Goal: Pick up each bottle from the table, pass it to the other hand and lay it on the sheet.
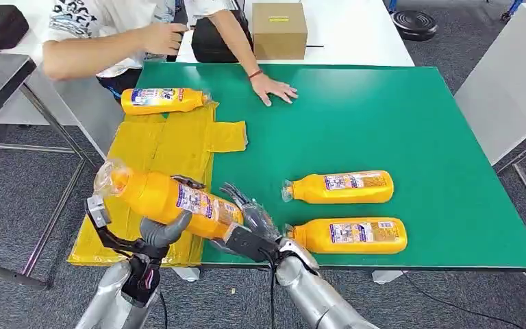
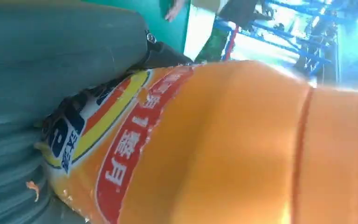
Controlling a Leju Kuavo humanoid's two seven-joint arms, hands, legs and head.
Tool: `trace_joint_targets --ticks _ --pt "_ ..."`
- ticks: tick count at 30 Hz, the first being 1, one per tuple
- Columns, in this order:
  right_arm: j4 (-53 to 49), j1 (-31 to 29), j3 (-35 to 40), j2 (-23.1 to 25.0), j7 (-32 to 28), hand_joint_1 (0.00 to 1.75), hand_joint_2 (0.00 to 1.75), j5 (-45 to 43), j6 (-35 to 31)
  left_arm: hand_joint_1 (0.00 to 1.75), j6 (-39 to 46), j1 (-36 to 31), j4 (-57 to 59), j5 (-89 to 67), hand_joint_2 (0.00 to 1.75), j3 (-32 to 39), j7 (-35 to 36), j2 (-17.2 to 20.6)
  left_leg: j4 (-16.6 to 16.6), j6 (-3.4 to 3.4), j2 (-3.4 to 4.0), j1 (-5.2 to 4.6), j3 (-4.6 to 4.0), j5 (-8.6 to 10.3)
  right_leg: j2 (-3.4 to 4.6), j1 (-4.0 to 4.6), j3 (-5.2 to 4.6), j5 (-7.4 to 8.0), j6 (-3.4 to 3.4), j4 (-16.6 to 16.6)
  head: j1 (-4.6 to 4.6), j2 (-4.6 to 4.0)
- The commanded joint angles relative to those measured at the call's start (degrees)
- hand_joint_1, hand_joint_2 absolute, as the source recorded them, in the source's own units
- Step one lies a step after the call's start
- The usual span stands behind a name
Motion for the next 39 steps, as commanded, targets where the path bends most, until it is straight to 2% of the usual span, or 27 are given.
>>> trace_joint_targets --ticks 1,9,14,15,19,23,30,34,39 --pt "-10.75 1.67 7.0 -6.18 3.47 0.0 0.0 7.67 4.97 1.75 7.22 -7.37 8.16 -4.45 1.75 5.02 -2.76 0.2 0.01 -0.09 -0.14 0.07 0.07 0.0 -0.17 0.08 0.14 -0.04 -0.08 -0.02 0.0 0.0" --pt "-16.95 4.16 7.72 -8.91 4.97 0.0 0.0 10.46 7.63 1.75 12.32 -9.13 8.21 -9.01 1.75 7.81 -4.78 0.65 0.03 -0.13 -0.19 0.15 0.2 -0.07 -0.21 0.17 0.3 -0.1 -0.12 -0.06 0.0 0.0" --pt "-27.92 10.41 3.76 -11.63 2.48 0.0 0.0 8.13 9.34 1.75 17.41 -9.74 10.08 -14.26 1.75 10.32 -6.01 1.44 -0.02 -0.07 -0.18 0.04 0.04 0.02 -0.18 0.04 0.09 -0.04 -0.05 -0.03 -0.02 0.0" --pt "-29.03 11.12 2.89 -11.7 2.29 0.0 0.0 7.67 9.35 1.75 17.51 -9.52 10.2 -14.19 1.75 10.99 -6.05 1.28 -0.01 -0.12 -0.29 0.1 0.19 -0.05 -0.29 0.11 0.28 -0.13 -0.1 -0.04 0.0 0.0" --pt "-29.65 11.08 1.28 -11.65 2.33 0.0 0.0 7.57 9.22 1.75 18.07 -9.02 10.38 -14.98 1.75 11.52 -6.2 1.63 0.01 -0.13 -0.15 0.11 0.27 -0.11 -0.14 0.12 0.35 -0.13 -0.11 -0.05 0.0 0.0" --pt "-30.3 10.11 -0.34 -11.1 2.38 0.0 0.0 6.73 10.28 1.75 20.24 -10.6 10.96 -17.78 1.75 12.06 -6.5 1.65 0.01 -0.07 -0.16 0.03 -0.03 0.01 -0.12 0.03 0.03 -0.02 -0.06 -0.01 0.0 0.0" --pt "-30.29 10.4 -0.34 -11.03 2.37 0.0 0.0 6.73 10.22 1.75 20.24 -10.49 11.0 -17.84 1.75 12.06 -6.49 1.57 0.02 -0.14 -0.13 0.1 0.18 -0.09 -0.12 0.1 0.26 -0.1 -0.12 -0.03 0.0 0.0" --pt "-35.55 12.77 -4.51 -10.84 1.29 0.0 0.0 4.24 10.48 1.75 28.16 -12.33 10.15 -31.36 1.75 9.84 -7.77 3.61 0.02 -0.11 -0.17 0.08 0.09 -0.05 -0.16 0.08 0.17 -0.09 -0.09 0.0 0.0 0.0" --pt "-40.01 15.28 -9.26 -9.96 -0.88 0.0 0.0 1.82 12.47 1.75 34.61 -16.7 11.67 -55.97 1.75 3.34 -2.63 8.64 0.11 -0.14 -0.3 0.12 0.03 -0.05 -0.28 0.12 0.15 -0.11 -0.11 0.05 0.0 0.0"
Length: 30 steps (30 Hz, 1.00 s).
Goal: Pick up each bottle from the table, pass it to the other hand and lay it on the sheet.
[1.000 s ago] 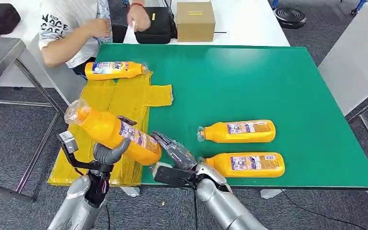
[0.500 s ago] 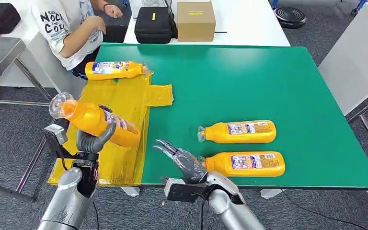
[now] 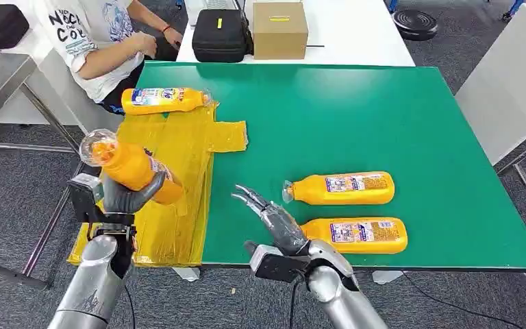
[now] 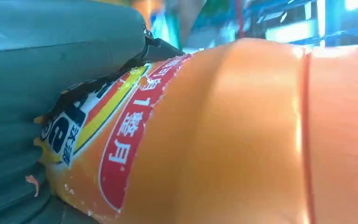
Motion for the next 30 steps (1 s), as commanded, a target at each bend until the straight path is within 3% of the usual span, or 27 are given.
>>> trace_joint_targets --ticks 1,3,7,10,13,19,30 --pt "-7.74 2.89 -8.48 0.24 -2.95 0.0 0.0 -3.37 2.08 1.75 8.42 -8.77 5.38 -29.34 1.75 -8.84 6.54 7.87 0.05 -0.1 -0.14 0.08 0.06 -0.02 -0.18 0.08 0.13 -0.07 -0.09 0.03 0.0 0.0" --pt "-10.4 4.18 -11.89 1.54 -4.59 0.0 0.0 -7.75 0.66 1.75 9.44 -9.06 6.59 -37.98 1.75 -11.22 9.76 9.76 0.06 -0.13 -0.16 0.1 0.1 -0.04 -0.2 0.11 0.18 -0.09 -0.12 0.03 0.0 0.0" --pt "-12.24 5.14 -13.17 1.51 -4.62 0.0 0.0 -8.96 1.09 1.75 9.06 -8.33 7.1 -40.1 1.75 -10.24 9.17 9.82 0.03 -0.13 -0.04 0.08 0.21 -0.1 -0.09 0.08 0.23 -0.11 -0.12 0.03 0.0 0.0" --pt "-14.93 8.52 -16.87 3.25 -6.49 0.0 0.0 -13.5 -1.08 1.75 7.66 -7.84 8.52 -49.32 1.75 -14.09 12.04 13.11 -0.02 -0.1 0.01 0.06 0.18 -0.06 -0.04 0.07 0.16 -0.07 -0.1 -0.01 -0.02 0.0" --pt "-16.41 11.76 -17.22 1.99 -6.49 0.0 0.0 -16.72 -2.58 1.75 5.54 -10.98 14.76 -57.59 1.75 -18.48 12.23 16.35 -0.06 -0.11 -0.14 0.07 0.26 -0.06 -0.19 0.08 0.29 -0.13 -0.11 -0.04 0.0 0.0" --pt "-17.19 12.65 -15.94 0.46 -6.49 0.0 0.0 -19.16 -4.19 1.75 -2.21 -17.79 21.49 -63.25 1.75 -24.86 9.21 22.16 0.02 -0.13 0.08 0.11 0.12 -0.05 -0.04 0.11 0.1 -0.08 -0.13 0.03 0.0 0.0" --pt "-14.61 11.09 -18.06 0.3 -6.49 0.0 0.0 -21.5 -4.44 1.75 -6.13 -18.99 25.86 -64.29 1.75 -28.34 10.62 22.1 0.0 -0.15 0.14 0.15 0.26 -0.09 -0.02 0.18 0.26 -0.04 -0.24 -0.02 0.0 0.0"
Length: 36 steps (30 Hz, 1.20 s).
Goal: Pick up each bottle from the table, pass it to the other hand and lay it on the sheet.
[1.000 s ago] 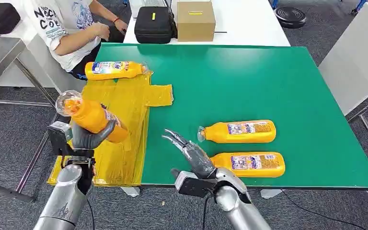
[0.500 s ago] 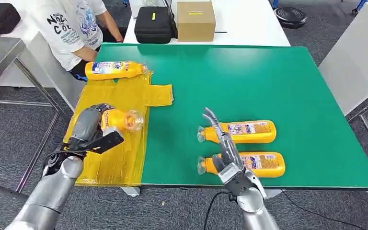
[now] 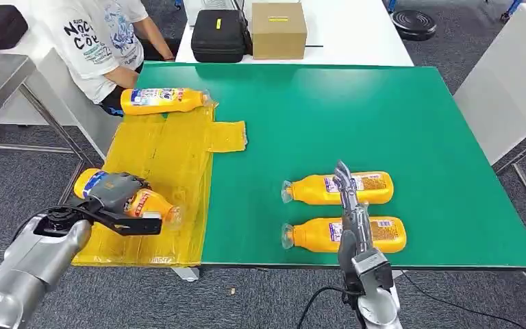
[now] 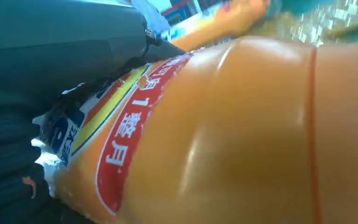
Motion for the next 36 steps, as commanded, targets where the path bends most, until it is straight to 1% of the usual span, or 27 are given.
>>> trace_joint_targets --ticks 1,4,5,6,8,9,14,15,17,18,20,21,23,24,25,26,27,28,30,31,35,36 --pt "3.98 -2.41 -2.84 -0.8 -0.05 0.0 0.0 -0.53 0.15 1.75 -0.74 -5.15 9.11 -0.39 1.75 -6.66 1.88 0.46 0.01 -0.09 -0.04 0.09 0.17 -0.07 -0.08 0.09 0.22 -0.07 -0.08 -0.04 -0.02 0.0" --pt "4.75 -2.0 -4.04 0.33 -0.05 0.0 0.0 0.75 0.92 1.75 0.53 -4.25 8.84 0.75 1.75 -6.24 2.27 0.61 -0.01 -0.1 -0.16 0.08 0.19 -0.05 -0.14 0.08 0.27 -0.07 -0.09 -0.05 0.0 0.0" --pt "4.62 -1.88 -4.17 0.52 -0.05 0.0 0.0 1.0 1.14 1.75 0.6 -3.87 8.34 0.91 1.75 -6.31 2.31 0.82 -0.04 -0.08 -0.08 0.05 0.14 -0.03 -0.03 0.05 0.18 -0.02 -0.07 -0.06 -0.02 0.0" --pt "4.55 -1.81 -4.2 0.59 -0.05 0.0 0.0 1.08 1.17 1.75 0.63 -3.67 8.13 0.98 1.75 -6.33 2.34 0.93 -0.01 -0.12 -0.03 0.1 0.24 -0.09 0.01 0.11 0.29 -0.05 -0.11 -0.07 0.0 0.0" --pt "4.46 -1.68 -4.24 0.68 -0.05 0.0 0.0 1.22 1.25 1.75 0.78 -3.32 7.72 1.31 1.75 -6.15 2.42 1.0 -0.04 -0.07 -0.06 0.03 0.1 -0.02 -0.02 0.03 0.13 -0.02 -0.07 -0.04 -0.02 0.0" --pt "4.44 -1.54 -4.51 0.89 -0.05 0.0 0.0 1.61 1.2 1.75 0.97 -2.74 7.15 1.87 1.75 -5.69 2.46 0.83 -0.03 -0.14 -0.02 0.1 0.25 -0.09 -0.01 0.11 0.29 -0.07 -0.13 -0.05 -0.02 0.0" --pt "4.48 -1.48 -5.36 1.41 -0.05 0.0 0.0 2.2 1.5 1.75 1.8 -0.59 5.5 4.48 1.75 -3.77 2.24 -1.5 -0.08 -0.08 -0.08 0.03 0.16 -0.02 -0.04 0.04 0.2 -0.03 -0.06 -0.07 -0.02 0.0" --pt "4.61 -1.62 -5.42 1.44 -0.05 0.0 0.0 2.24 1.53 1.75 1.79 -0.59 5.5 4.49 1.75 -3.83 2.25 -1.73 -0.06 -0.12 -0.1 0.08 0.27 -0.07 -0.08 0.09 0.33 -0.08 -0.09 -0.09 -0.02 0.0" --pt "4.83 -1.84 -5.54 1.5 -0.05 0.0 0.0 2.41 1.62 1.75 1.79 -0.73 5.67 4.54 1.75 -3.78 2.29 -1.94 -0.06 -0.08 -0.16 0.03 0.15 0.0 -0.1 0.03 0.19 -0.03 -0.05 -0.07 -0.04 0.0" --pt "4.83 -1.84 -5.54 1.5 -0.05 0.0 0.0 2.41 1.62 1.75 1.79 -0.73 5.67 4.54 1.75 -3.78 2.29 -1.94 -0.07 -0.11 -0.17 0.07 0.25 -0.03 -0.12 0.08 0.32 -0.06 -0.08 -0.1 -0.02 0.0" --pt "4.89 -1.94 -5.72 1.56 -0.05 0.0 0.0 2.28 1.75 1.75 1.71 -0.91 5.87 4.51 1.75 -3.82 2.25 -2.22 -0.05 -0.08 -0.2 0.03 0.14 0.0 -0.15 0.03 0.22 -0.02 -0.05 -0.07 -0.02 0.0" --pt "4.91 -1.98 -5.79 1.54 -0.05 0.0 0.0 2.28 1.75 1.75 1.86 -0.66 5.91 4.41 1.75 -3.93 2.42 -2.43 -0.04 -0.12 -0.21 0.08 0.26 -0.05 -0.18 0.08 0.36 -0.06 -0.09 -0.09 -0.02 0.0" --pt "4.91 -1.98 -5.79 1.54 -0.05 0.0 0.0 2.28 1.75 1.75 1.86 -0.66 5.91 4.41 1.75 -3.93 2.42 -2.43 -0.07 -0.08 -0.2 0.03 0.17 0.0 -0.17 0.03 0.26 -0.02 -0.06 -0.08 -0.02 0.0" --pt "5.1 -2.09 -6.01 1.76 -0.05 0.0 0.0 2.23 1.82 1.52 1.48 -0.76 6.2 4.41 1.75 -4.19 2.14 -2.43 -0.05 -0.1 -0.19 0.06 0.26 -0.03 -0.18 0.06 0.36 -0.05 -0.09 -0.09 -0.02 0.0" --pt "5.22 -2.18 -6.22 1.95 -0.05 0.0 0.0 2.23 1.92 1.05 1.32 -0.86 6.19 4.46 1.75 -4.35 1.96 -2.41 -0.07 -0.09 -0.19 0.04 0.24 -0.01 -0.17 0.04 0.33 -0.04 -0.09 -0.1 -0.02 0.0" --pt "5.36 -2.34 -6.3 2.01 -0.05 0.0 0.0 2.28 2.04 0.93 0.72 -0.94 6.08 4.66 1.75 -4.62 1.36 -2.31 -0.06 -0.07 -0.21 0.02 0.18 0.01 -0.18 0.02 0.27 -0.03 -0.07 -0.08 -0.02 0.0" --pt "5.52 -2.49 -6.37 2.08 -0.05 0.0 0.0 2.29 2.09 0.54 0.55 -0.87 5.88 4.71 1.75 -4.75 1.25 -2.23 -0.04 -0.1 -0.2 0.06 0.25 -0.03 -0.19 0.06 0.36 -0.06 -0.11 -0.08 -0.02 0.0" --pt "5.6 -2.63 -6.37 2.09 -0.05 0.0 0.0 2.25 2.3 0.4 0.26 -0.67 5.57 4.71 1.75 -4.99 1.09 -1.98 -0.07 -0.08 -0.21 0.03 0.2 0.0 -0.19 0.03 0.3 -0.03 -0.08 -0.08 -0.02 0.0" --pt "5.82 -2.9 -6.4 2.14 -0.05 0.0 0.0 2.13 2.58 0.14 -0.27 -0.05 5.1 4.68 1.75 -5.41 0.9 -1.36 -0.07 -0.1 -0.17 0.04 0.27 -0.02 -0.16 0.05 0.35 -0.05 -0.1 -0.09 -0.04 0.0" --pt "5.82 -2.89 -6.4 2.14 -0.05 0.0 0.0 2.12 2.59 0.14 -0.22 0.04 5.13 4.67 1.75 -5.39 0.91 -1.25 -0.07 -0.07 -0.16 0.02 0.24 -0.01 -0.15 0.03 0.31 -0.04 -0.08 -0.08 -0.02 0.0" --pt "5.66 -2.4 -6.37 2.11 -0.05 0.0 0.0 1.58 2.95 0.02 -0.8 0.56 4.81 4.67 1.75 -5.82 0.76 -0.64 -0.07 -0.06 -0.17 0.02 0.21 0.0 -0.15 0.02 0.29 -0.03 -0.07 -0.08 -0.02 0.0" --pt "5.66 -2.24 -6.33 2.08 -0.05 0.0 0.0 1.51 2.96 0.0 -0.85 0.54 4.88 4.6 1.75 -5.92 0.78 -0.51 -0.08 -0.11 -0.12 0.08 0.34 -0.05 -0.12 0.08 0.43 -0.06 -0.11 -0.12 -0.02 0.0"
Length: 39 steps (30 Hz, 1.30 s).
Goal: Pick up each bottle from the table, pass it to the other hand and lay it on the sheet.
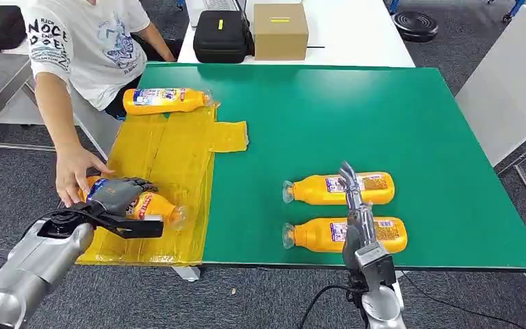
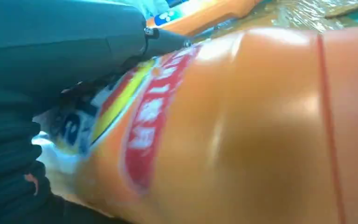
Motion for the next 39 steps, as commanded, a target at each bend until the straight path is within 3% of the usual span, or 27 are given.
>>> trace_joint_targets --ticks 1,16,24,34,39 --pt "3.36 -1.4 -1.74 0.42 -0.05 0.0 0.0 -0.74 0.56 0.0 -1.4 1.23 0.94 -0.17 1.75 -2.66 -0.21 0.03 -0.05 -0.09 0.11 0.05 0.23 -0.07 0.07 0.06 0.22 -0.04 -0.08 -0.07 -0.02 0.0" --pt "2.53 0.03 -1.65 0.08 -0.05 0.0 0.0 -1.47 0.13 0.0 -2.66 0.3 1.55 -0.61 1.75 -4.25 -0.59 1.06 -0.06 -0.1 0.1 0.05 0.27 -0.06 0.06 0.05 0.25 -0.04 -0.08 -0.08 0.0 0.0" --pt "2.66 -0.18 -2.45 0.03 -0.05 0.0 0.0 -1.87 0.25 0.0 -10.62 2.96 -14.02 1.34 1.75 -6.18 -2.24 10.64 -0.02 -0.11 0.22 0.09 0.21 -0.09 0.19 0.1 0.16 -0.03 -0.09 -0.04 0.0 0.0" --pt "2.72 -0.2 -2.47 0.05 -0.05 0.0 0.0 -1.97 0.26 0.0 -11.31 3.42 -15.37 1.62 1.75 -6.05 -1.95 11.09 0.0 -0.12 0.17 0.17 0.2 -0.1 0.11 0.18 0.18 -0.07 -0.1 -0.05 0.0 0.0" --pt "3.52 -0.62 -2.85 0.02 -0.05 0.0 0.0 -2.16 0.32 0.0 -10.53 4.32 -22.71 3.58 1.75 -5.3 -2.72 13.05 0.01 -0.1 0.16 0.15 0.09 -0.08 0.12 0.15 0.08 -0.05 -0.09 -0.03 0.02 0.0"
